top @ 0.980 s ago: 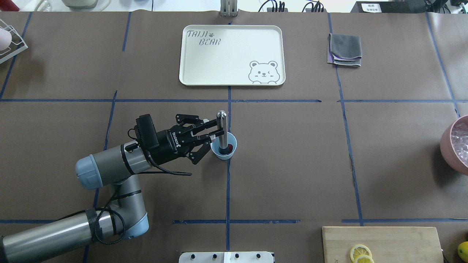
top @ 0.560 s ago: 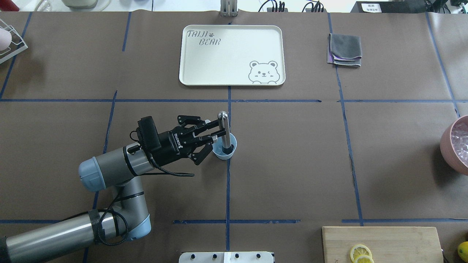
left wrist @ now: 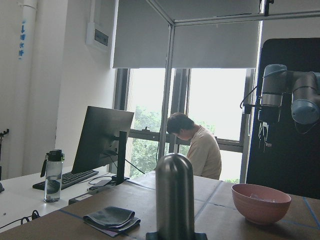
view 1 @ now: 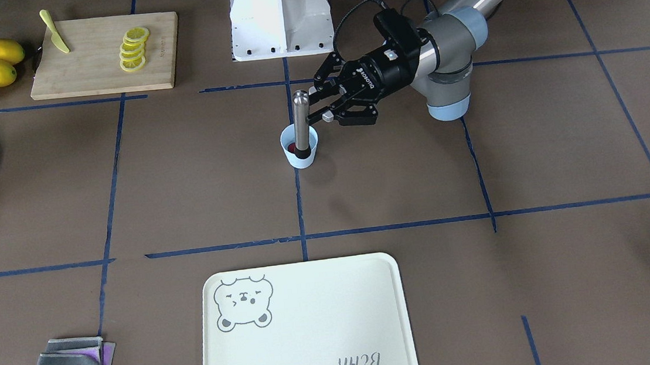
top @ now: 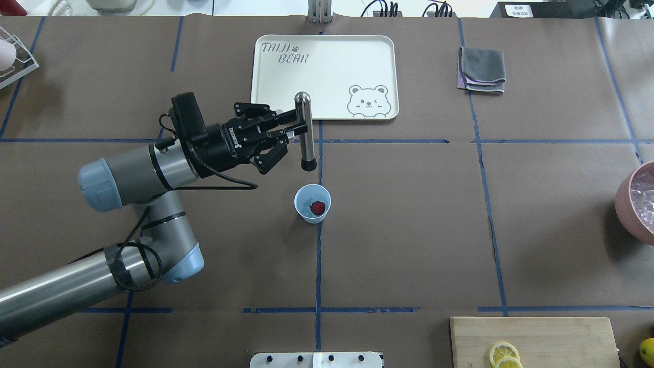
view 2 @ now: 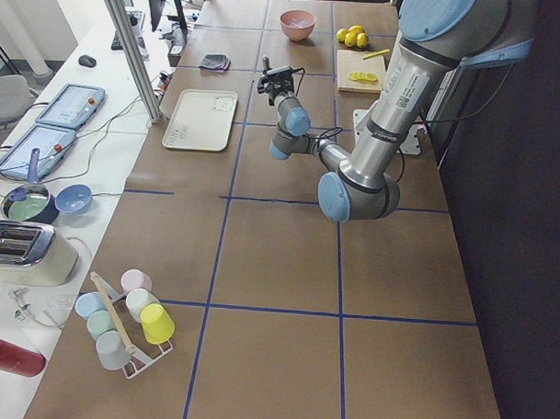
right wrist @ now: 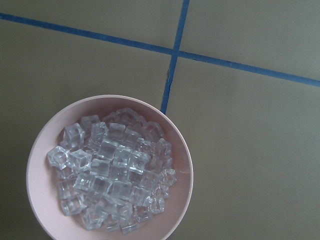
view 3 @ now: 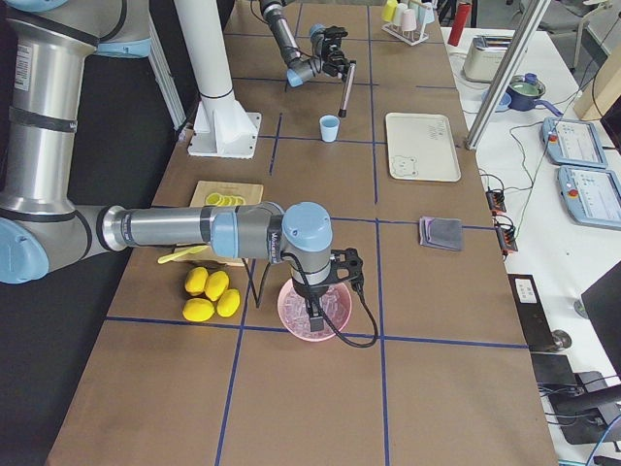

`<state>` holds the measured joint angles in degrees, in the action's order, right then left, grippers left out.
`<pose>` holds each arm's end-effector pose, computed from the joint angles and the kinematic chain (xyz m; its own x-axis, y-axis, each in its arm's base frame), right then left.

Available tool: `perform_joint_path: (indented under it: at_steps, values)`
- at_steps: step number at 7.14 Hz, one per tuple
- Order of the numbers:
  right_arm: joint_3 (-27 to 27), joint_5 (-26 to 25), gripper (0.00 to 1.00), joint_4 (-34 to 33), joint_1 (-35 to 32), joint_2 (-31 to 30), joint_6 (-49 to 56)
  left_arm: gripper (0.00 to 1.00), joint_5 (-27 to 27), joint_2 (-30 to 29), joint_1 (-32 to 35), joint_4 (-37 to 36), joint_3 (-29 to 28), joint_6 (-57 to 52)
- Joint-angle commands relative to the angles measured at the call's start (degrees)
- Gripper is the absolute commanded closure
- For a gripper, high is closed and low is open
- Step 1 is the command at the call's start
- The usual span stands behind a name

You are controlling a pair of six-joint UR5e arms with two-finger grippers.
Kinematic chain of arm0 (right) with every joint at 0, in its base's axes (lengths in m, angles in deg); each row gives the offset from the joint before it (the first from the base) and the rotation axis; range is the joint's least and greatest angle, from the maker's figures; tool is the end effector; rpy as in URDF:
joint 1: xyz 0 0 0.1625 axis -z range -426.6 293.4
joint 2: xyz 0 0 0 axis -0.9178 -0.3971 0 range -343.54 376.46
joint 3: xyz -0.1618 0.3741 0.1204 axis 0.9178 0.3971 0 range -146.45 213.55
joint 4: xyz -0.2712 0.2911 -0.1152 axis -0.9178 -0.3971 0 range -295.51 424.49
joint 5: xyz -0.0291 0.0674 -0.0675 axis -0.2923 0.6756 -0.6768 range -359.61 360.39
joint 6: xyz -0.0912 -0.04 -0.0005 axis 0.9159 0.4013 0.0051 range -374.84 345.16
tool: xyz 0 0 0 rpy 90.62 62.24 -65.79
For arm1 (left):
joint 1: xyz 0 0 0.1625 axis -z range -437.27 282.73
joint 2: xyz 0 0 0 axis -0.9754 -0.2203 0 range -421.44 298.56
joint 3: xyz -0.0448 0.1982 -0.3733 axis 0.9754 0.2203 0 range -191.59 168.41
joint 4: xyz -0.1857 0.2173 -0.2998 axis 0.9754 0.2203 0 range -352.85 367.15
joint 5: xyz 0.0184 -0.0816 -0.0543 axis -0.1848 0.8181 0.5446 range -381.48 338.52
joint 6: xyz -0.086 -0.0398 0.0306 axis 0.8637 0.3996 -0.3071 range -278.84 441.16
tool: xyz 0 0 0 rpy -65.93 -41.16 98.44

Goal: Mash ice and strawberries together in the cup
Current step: 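Lift the muddler out of the cup and carry it back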

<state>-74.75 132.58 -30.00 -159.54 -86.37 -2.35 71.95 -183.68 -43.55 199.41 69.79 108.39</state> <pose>0.0866 -0.3930 0.6117 0.7341 -0.1900 0.6519 0.1101 0.9807 0.1618 0.4352 -0.4436 0.2258 0.2337 0.9111 -0.3396 0.6685 0.1030 0.7365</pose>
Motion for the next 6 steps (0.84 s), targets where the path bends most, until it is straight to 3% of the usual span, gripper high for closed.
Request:
perform_joint_path:
  at_steps: [1,3,5,6]
  values:
    - [0.0,0.0,0.01,0.0,-0.1,0.0,0.1,1.00,6.2,3.5,4.1,-25.5,15.0,1.4]
    - [0.0,0.0,0.01,0.0,-0.1,-0.1,0.2,1.00,6.3,3.5,3.8,-58.6,29.3,0.9]
    - [0.0,0.0,0.01,0.0,-0.1,-0.1,0.2,1.00,6.5,3.7,4.2,-78.6,33.7,1.6]
    - [0.0,-0.1,0.01,0.0,-0.1,-0.1,0.3,1.00,6.7,3.8,4.3,-92.6,35.2,3.8]
